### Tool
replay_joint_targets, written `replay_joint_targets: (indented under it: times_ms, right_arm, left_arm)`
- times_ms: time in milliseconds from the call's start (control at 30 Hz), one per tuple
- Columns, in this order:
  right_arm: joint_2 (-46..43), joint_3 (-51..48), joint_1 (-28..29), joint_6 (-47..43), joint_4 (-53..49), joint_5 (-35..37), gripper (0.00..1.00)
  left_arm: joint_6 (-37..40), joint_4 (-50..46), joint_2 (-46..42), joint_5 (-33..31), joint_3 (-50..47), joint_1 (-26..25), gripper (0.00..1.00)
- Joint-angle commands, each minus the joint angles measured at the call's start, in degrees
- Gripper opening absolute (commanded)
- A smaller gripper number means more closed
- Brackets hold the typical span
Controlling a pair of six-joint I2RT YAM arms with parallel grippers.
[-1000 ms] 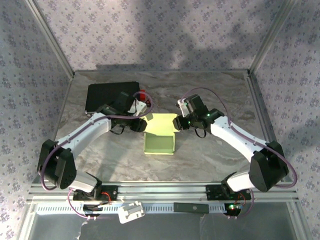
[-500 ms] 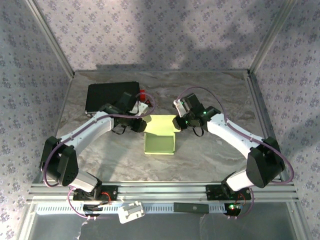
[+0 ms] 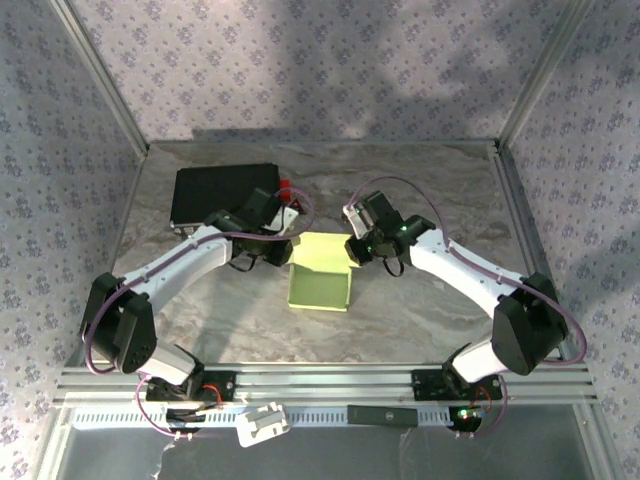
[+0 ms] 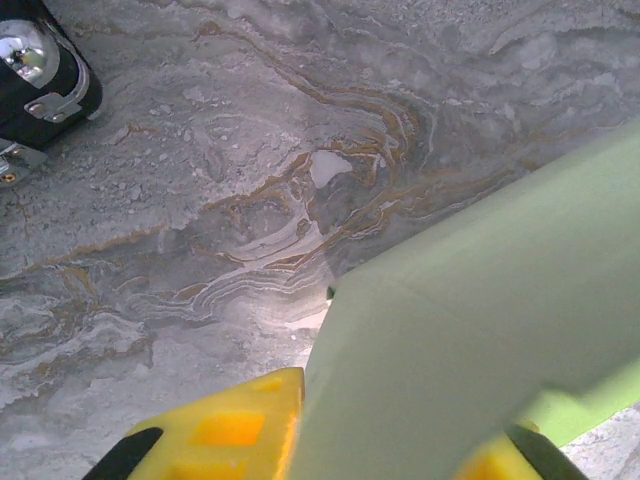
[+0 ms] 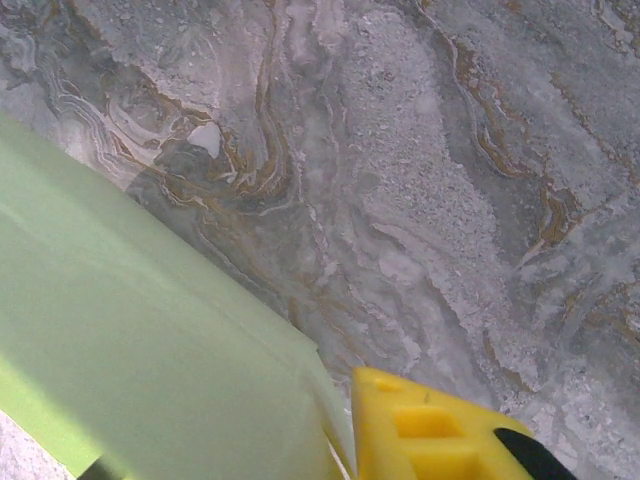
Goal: Fold the paper box
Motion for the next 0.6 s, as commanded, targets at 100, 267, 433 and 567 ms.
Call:
replay_joint_targets:
  times_ms: [100, 267, 433, 567]
  right_arm:
    - [-3.0, -2.2, 0.8, 2.4, 0.9, 2.0, 0.31]
    - [-6.2, -5.5, 0.3, 3.0, 4.3, 0.7, 0.36]
    - [-5.7, -5.0, 0.1, 3.1, 4.2, 0.6, 0.31]
    - [-4.6, -5.0, 0.1, 3.5, 4.9, 0.8, 0.28]
  left_arm:
    - [-3.3, 1.2, -2.0, -3.7, 0.7, -1.2, 0.15]
    - [-3.5, 1.0, -2.2, -4.1, 0.6, -1.6, 0.14]
    - [-4.0, 0.7, -2.2, -5.0, 0.8, -1.8, 0.14]
    - [-4.4, 0.4, -2.2, -5.5, 1.0, -2.0, 0.14]
